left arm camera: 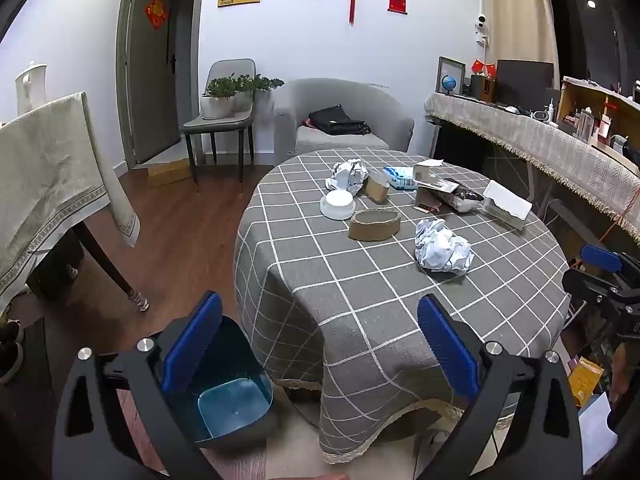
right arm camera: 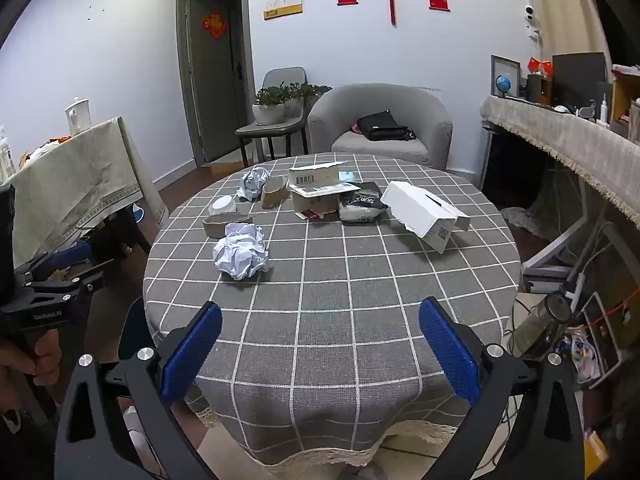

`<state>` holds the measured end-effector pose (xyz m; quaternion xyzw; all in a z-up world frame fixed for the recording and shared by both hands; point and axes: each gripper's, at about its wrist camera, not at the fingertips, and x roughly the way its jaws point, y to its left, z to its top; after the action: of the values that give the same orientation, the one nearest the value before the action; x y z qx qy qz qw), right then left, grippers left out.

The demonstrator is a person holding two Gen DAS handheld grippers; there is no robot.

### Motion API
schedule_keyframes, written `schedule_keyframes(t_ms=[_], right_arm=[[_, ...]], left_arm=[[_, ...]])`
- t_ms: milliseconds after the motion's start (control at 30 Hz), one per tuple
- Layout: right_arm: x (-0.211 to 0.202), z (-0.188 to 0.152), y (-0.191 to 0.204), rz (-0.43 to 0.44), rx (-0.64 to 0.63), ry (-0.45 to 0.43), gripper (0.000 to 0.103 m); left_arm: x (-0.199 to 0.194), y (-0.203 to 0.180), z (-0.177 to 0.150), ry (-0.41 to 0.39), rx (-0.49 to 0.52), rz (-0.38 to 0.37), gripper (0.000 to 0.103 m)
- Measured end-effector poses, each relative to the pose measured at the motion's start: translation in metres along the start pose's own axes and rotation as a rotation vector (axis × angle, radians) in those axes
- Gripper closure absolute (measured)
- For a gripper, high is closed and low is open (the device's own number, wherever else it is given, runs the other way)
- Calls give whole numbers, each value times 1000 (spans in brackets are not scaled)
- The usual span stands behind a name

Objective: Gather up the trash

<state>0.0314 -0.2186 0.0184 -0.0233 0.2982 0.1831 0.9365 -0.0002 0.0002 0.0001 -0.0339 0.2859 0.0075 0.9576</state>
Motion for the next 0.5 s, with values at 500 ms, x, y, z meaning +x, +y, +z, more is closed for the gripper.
schedule_keyframes(t_ms=[500], right_arm=[[0, 1, 2, 0, -7, -12, 3]], left_arm=[[1, 5, 0, -5, 3, 19, 3]])
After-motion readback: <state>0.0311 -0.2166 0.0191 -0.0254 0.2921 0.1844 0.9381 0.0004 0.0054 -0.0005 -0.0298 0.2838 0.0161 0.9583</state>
